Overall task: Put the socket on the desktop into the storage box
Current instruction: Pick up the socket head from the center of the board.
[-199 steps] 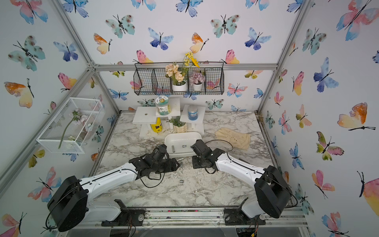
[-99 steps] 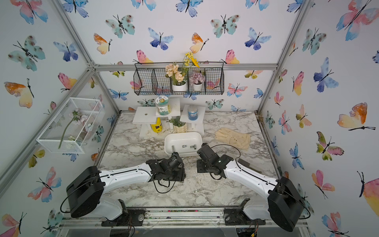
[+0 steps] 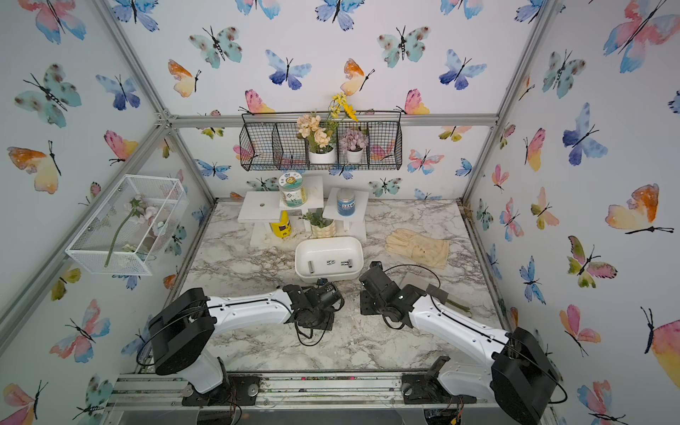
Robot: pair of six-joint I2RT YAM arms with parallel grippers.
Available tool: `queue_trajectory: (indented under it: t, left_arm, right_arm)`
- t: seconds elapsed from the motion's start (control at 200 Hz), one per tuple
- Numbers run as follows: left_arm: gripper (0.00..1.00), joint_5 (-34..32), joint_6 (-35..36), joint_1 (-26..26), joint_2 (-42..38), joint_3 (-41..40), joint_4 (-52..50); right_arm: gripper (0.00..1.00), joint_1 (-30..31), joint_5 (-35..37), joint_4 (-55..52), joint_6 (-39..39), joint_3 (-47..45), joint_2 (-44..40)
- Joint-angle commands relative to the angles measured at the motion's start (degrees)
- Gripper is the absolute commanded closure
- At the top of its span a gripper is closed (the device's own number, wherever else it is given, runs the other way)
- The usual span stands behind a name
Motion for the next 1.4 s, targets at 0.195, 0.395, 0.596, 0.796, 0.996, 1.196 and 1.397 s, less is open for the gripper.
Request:
queue_trajectory:
  t: [0.195, 0.395, 0.596, 0.796, 0.996, 1.196, 1.397]
  left_arm:
    - [0.54, -1.93, -0.57, -0.53, 2.04, 1.23, -2.5]
    - [0.59, -1.03, -0.49, -0.86, 3.32, 1.36, -1.71]
    - [0.68, -0.74, -0.22, -1.01, 4.06, 1.64, -1.68]
    - [0.81, -0.39, -0.22, -0.96, 3.87, 1.51, -1.6]
    - [0.82, -0.31, 0.47, -0.86, 3.81, 1.8, -1.51]
    - [0.82, 0.19, 1.34, -0.87, 5.09, 2.42, -1.42]
    - [0.82, -0.56, 1.54, -0.83, 4.28, 2.51, -1.68]
  right_arm:
    - [0.46, 0.24, 3.76, -1.29, 0.9, -0.86, -0.83]
    - [0.45, 0.15, 4.68, -1.69, 1.37, -1.58, -1.48]
    - [0.45, 0.15, 5.04, -1.69, 1.67, -2.12, -1.99]
    - [0.44, -0.15, 5.57, -2.02, 1.39, -1.4, -1.51]
    - [0.44, -0.55, 6.33, -4.27, 0.07, 2.22, 0.48]
    - [0.44, -0.55, 6.75, -4.55, 1.74, 1.4, -1.21]
    - [0.44, -0.64, 6.97, -3.28, 2.96, -1.73, -3.25]
